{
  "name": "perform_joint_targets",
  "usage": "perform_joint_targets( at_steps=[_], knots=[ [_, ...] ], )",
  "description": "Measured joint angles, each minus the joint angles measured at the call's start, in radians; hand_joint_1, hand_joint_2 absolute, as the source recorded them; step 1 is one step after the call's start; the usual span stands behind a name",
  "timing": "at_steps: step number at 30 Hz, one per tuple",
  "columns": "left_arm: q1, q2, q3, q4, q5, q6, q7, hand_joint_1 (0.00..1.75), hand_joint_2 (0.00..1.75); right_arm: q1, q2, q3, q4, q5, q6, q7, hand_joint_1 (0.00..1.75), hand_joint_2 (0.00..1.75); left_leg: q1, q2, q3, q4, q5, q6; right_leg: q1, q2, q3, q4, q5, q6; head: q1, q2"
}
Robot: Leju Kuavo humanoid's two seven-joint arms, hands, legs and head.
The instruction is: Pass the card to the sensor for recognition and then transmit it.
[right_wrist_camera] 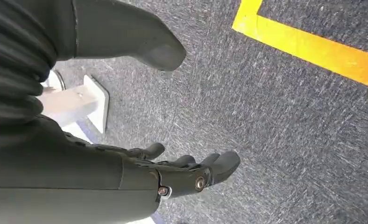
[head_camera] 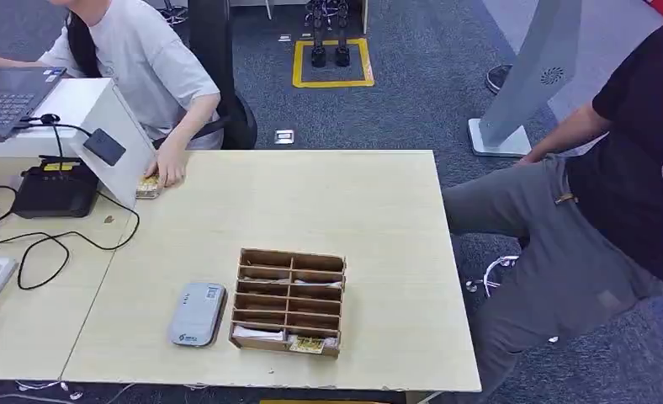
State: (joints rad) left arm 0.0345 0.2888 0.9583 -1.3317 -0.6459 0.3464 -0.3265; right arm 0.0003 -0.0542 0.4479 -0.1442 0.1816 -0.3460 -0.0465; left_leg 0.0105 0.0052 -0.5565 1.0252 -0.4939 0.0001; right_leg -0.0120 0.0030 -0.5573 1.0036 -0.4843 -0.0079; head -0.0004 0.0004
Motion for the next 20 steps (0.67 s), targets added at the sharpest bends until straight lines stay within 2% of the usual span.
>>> perform_joint_targets(
  at_steps=[5,9,12,14,18,20],
  knots=[
    [-0.010,-0.001,0.065,0.172,-0.106,0.078,0.054,0.00,1.75,-0.001,0.000,0.000,0.000,-0.006,0.005,0.000,0.00,1.75,0.000,0.000,0.000,0.000,0.000,0.000,0.000,0.000,0.000,0.000,0.000,0.000,-0.001,0.000],
    [-0.022,-0.034,0.136,0.414,-0.197,0.129,0.140,0.00,1.75,-0.002,0.003,-0.002,0.000,-0.017,0.006,0.005,0.00,1.75,-0.001,0.000,0.000,0.000,0.000,0.000,-0.001,0.000,0.000,0.000,0.000,0.000,-0.001,0.000],
    [-0.027,-0.096,0.162,0.611,-0.306,0.203,0.232,0.00,1.75,-0.002,0.007,-0.006,0.000,-0.027,0.006,0.010,0.00,1.75,-0.003,0.000,0.000,0.000,0.000,0.000,-0.002,0.000,0.000,-0.001,-0.001,0.001,0.000,0.000],
    [-0.034,-0.171,0.162,0.735,-0.388,0.226,0.317,0.00,1.75,-0.004,0.012,-0.007,0.000,-0.029,0.008,0.017,0.00,1.75,-0.005,-0.002,0.000,0.000,0.000,0.002,-0.003,-0.002,0.000,-0.001,0.000,0.002,0.000,0.000],
    [-0.045,-0.300,0.136,0.914,-0.567,0.222,0.442,0.00,1.75,-0.004,0.020,-0.007,0.000,-0.016,0.005,0.025,0.00,1.75,-0.007,-0.001,0.000,0.002,-0.001,0.006,-0.005,-0.002,0.000,-0.002,0.002,0.006,0.000,0.000],
    [-0.049,-0.341,0.114,0.965,-0.608,0.215,0.457,0.00,1.75,-0.003,0.021,-0.007,0.000,-0.009,0.003,0.027,0.00,1.75,-0.007,-0.001,0.000,0.002,0.000,0.006,-0.005,-0.002,0.000,-0.002,0.002,0.006,0.002,0.000]
  ],
)
